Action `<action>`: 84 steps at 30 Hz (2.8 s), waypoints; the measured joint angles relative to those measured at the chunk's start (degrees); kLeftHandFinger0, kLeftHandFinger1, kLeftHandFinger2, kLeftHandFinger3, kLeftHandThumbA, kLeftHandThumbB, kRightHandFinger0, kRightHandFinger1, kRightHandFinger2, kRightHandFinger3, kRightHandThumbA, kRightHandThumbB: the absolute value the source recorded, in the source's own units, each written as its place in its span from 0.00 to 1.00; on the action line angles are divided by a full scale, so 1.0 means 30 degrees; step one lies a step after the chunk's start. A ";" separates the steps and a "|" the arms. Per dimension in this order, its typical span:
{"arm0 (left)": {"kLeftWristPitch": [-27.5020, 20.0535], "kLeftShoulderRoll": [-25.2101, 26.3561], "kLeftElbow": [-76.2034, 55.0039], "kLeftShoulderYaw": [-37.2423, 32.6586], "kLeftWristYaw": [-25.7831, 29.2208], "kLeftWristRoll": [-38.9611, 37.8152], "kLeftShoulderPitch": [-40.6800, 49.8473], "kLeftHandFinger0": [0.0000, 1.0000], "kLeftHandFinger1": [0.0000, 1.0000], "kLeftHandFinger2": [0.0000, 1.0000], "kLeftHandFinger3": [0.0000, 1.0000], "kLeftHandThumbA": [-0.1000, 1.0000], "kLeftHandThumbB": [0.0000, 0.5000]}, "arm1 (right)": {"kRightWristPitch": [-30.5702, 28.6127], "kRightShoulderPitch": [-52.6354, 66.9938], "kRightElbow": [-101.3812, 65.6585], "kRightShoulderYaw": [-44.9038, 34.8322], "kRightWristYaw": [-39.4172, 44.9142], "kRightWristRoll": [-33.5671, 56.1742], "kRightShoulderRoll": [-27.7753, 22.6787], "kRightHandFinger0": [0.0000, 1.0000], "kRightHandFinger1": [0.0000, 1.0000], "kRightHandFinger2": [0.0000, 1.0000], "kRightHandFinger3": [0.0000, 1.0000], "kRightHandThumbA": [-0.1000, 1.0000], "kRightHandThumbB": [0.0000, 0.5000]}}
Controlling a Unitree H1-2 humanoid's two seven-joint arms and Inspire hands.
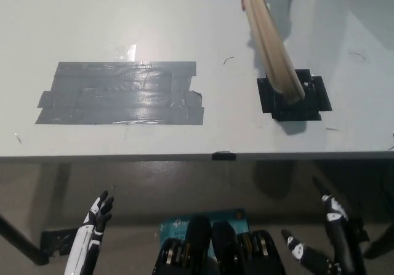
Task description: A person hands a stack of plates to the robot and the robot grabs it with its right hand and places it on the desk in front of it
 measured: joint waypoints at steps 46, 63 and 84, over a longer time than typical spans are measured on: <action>-0.0148 -0.0020 0.0058 0.0295 0.0002 0.0065 -0.0201 1.00 1.00 1.00 1.00 1.00 0.58 | 0.2838 -1.5271 0.8848 -0.2039 -0.3597 -0.3553 0.0942 1.00 1.00 1.00 1.00 0.78 0.90; -0.0075 -0.0025 -0.0011 0.0296 -0.0001 0.0073 -0.0217 1.00 1.00 1.00 1.00 1.00 0.53 | 0.2836 -1.6612 1.1934 -0.1024 -0.4641 -0.3297 0.0129 0.12 0.00 0.00 0.00 1.00 0.12; -0.0072 0.0000 -0.0003 0.0286 -0.0019 0.0054 -0.0502 1.00 1.00 1.00 1.00 1.00 0.48 | 0.1190 -1.6709 1.0730 -0.0830 -0.5494 -0.2680 -0.0532 0.00 0.00 0.17 0.21 0.90 0.08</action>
